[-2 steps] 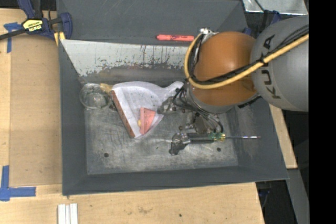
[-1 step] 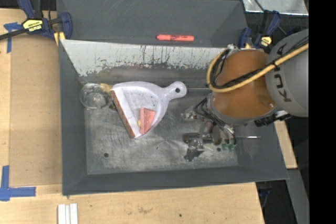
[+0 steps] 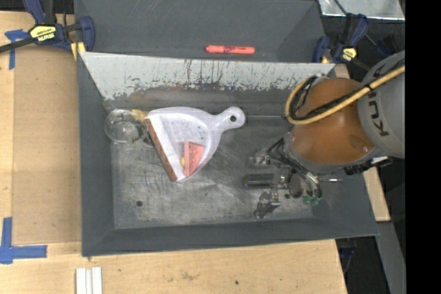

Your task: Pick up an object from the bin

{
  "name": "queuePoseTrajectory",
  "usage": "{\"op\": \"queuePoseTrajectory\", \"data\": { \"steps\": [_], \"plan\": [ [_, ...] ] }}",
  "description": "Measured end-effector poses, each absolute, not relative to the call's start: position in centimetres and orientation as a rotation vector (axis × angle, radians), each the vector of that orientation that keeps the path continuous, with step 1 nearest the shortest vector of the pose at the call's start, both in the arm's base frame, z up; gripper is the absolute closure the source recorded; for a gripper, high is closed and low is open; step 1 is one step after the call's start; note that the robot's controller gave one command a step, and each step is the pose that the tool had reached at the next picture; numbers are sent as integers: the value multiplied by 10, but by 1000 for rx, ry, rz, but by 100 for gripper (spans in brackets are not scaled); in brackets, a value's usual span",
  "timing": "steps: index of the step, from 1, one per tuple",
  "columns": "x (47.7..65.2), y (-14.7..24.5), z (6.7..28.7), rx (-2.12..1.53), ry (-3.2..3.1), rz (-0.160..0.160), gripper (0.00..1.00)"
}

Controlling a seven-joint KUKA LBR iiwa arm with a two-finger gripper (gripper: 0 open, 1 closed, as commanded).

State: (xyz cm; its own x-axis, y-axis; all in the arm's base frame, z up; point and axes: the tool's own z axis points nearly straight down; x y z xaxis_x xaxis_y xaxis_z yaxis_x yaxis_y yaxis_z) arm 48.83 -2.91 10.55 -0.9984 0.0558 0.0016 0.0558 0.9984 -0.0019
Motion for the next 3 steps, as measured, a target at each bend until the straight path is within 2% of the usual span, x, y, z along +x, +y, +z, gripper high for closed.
{"op": "queuePoseTrajectory", "data": {
  "steps": [1,3],
  "plan": [
    [554,-46,78,-504,-3114,-2,100],
    [554,-46,78,-505,-3113,-3,100]
  ]
}}
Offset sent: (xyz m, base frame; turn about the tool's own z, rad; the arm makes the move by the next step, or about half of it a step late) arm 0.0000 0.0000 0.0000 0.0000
